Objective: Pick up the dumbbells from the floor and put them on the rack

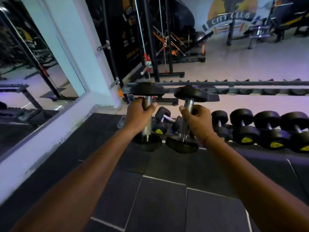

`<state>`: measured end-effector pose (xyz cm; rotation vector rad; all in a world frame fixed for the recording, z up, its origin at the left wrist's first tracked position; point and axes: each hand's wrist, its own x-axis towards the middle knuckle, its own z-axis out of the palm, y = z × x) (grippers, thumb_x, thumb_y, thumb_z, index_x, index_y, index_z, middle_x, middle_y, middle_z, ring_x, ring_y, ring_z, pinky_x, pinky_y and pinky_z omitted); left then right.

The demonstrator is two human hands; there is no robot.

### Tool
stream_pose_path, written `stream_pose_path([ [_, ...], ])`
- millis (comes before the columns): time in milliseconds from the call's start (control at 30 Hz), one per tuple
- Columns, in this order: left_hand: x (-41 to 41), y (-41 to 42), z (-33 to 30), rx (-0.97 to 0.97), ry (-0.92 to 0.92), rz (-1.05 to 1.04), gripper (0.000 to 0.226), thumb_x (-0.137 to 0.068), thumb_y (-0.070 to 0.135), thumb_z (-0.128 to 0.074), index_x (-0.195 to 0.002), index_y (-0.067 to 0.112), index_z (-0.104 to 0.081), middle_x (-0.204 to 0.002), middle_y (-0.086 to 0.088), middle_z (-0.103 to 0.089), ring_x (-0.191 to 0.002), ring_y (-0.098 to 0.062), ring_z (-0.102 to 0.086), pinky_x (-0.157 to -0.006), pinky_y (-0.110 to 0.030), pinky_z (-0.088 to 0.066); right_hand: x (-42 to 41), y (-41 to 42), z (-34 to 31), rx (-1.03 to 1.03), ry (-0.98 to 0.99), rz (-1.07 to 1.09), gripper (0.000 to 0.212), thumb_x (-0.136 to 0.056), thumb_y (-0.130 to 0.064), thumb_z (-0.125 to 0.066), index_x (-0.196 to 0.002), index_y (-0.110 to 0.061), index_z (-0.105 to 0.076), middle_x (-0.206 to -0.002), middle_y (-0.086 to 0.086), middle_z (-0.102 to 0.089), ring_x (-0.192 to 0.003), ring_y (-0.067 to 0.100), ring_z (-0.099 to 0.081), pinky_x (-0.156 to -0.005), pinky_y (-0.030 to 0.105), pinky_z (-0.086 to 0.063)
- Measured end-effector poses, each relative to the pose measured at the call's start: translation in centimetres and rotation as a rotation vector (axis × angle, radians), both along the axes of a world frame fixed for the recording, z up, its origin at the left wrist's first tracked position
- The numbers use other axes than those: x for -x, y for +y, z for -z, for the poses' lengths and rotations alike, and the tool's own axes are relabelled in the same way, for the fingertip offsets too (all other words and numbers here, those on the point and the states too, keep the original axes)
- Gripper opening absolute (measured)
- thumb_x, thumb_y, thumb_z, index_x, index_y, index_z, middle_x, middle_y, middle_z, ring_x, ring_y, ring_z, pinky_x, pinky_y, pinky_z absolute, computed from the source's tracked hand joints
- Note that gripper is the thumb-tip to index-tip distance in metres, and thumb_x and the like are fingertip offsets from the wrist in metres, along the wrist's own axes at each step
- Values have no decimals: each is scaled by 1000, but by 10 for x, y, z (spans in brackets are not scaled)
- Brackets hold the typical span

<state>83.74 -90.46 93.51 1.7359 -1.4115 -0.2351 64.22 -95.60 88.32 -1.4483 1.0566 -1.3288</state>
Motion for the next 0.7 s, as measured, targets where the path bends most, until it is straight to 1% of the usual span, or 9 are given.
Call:
stream_pose_path([
  [33,-21,-25,0,-7,-3,-16,26,-90,43,-64,-87,17,-61,-77,3,-62,-76,-16,-59,-65,-29,-40,-18,-28,0,-14,-14,-25,31,-85,-40,-70,-79,-11,-62,-64,1,-60,-57,10,-57,-54,29,-50],
  [100,-62,-78,2,-18,-8,-44,28,-89,45,-63,-89,17,-64,-81,0,-66,-78,-18,-61,-68,-31,-47,-54,-87,4,-39,-15,-89,28,-86,-39,-70,-88,-12,-63,-72,-1,-66,-63,10,-65,-60,26,-55],
  [167,-102,-132,5,-20,-2,-49,26,-90,43,-64,-88,17,-63,-78,1,-63,-72,-13,-58,-62,-27,-43,-92,-145,12,-52,-16,-141,27,-86,-38,-69,-98,-15,-64,-83,1,-69,-76,14,-69,-67,28,-58],
  [267,-164,-217,15,-7,-1,-41,24,-90,40,-65,-85,17,-61,-74,4,-59,-68,-6,-54,-57,-23,-36,-154,-233,22,-79,-46,-182,28,-87,-34,-69,-104,-12,-63,-89,4,-69,-78,13,-69,-67,26,-55],
  [333,-203,-274,15,-16,8,-56,21,-90,39,-66,-80,23,-57,-74,6,-58,-68,-5,-53,-57,-20,-34,-194,-291,23,-116,-54,-188,28,-87,-33,-69,-105,-13,-62,-88,3,-69,-77,11,-69,-67,27,-55],
  [433,-251,-357,18,-21,31,-76,18,-89,39,-66,-82,26,-56,-77,9,-58,-70,-2,-53,-57,-16,-34,-247,-371,25,-161,-53,-206,30,-83,-37,-72,-104,-17,-62,-94,6,-69,-88,24,-70,-78,43,-59],
  [500,-277,-406,20,-51,42,-76,18,-89,39,-66,-85,24,-58,-77,9,-58,-70,-2,-53,-57,-16,-35,-275,-417,23,-191,-44,-197,32,-81,-41,-72,-102,-17,-63,-94,7,-70,-88,27,-70,-81,48,-59],
  [567,-303,-457,24,-92,57,-75,18,-90,40,-66,-90,22,-60,-79,9,-59,-72,-4,-55,-59,-17,-37,-304,-468,25,-219,-33,-196,32,-81,-43,-72,-99,-17,-64,-92,7,-70,-88,26,-70,-81,47,-59],
  [700,-356,-565,43,-120,78,-80,17,-90,38,-66,-93,21,-63,-82,6,-63,-74,-5,-57,-60,-19,-38,-368,-580,39,-238,-7,-191,26,-84,-35,-71,-100,-15,-64,-91,6,-71,-87,23,-70,-79,42,-60],
])
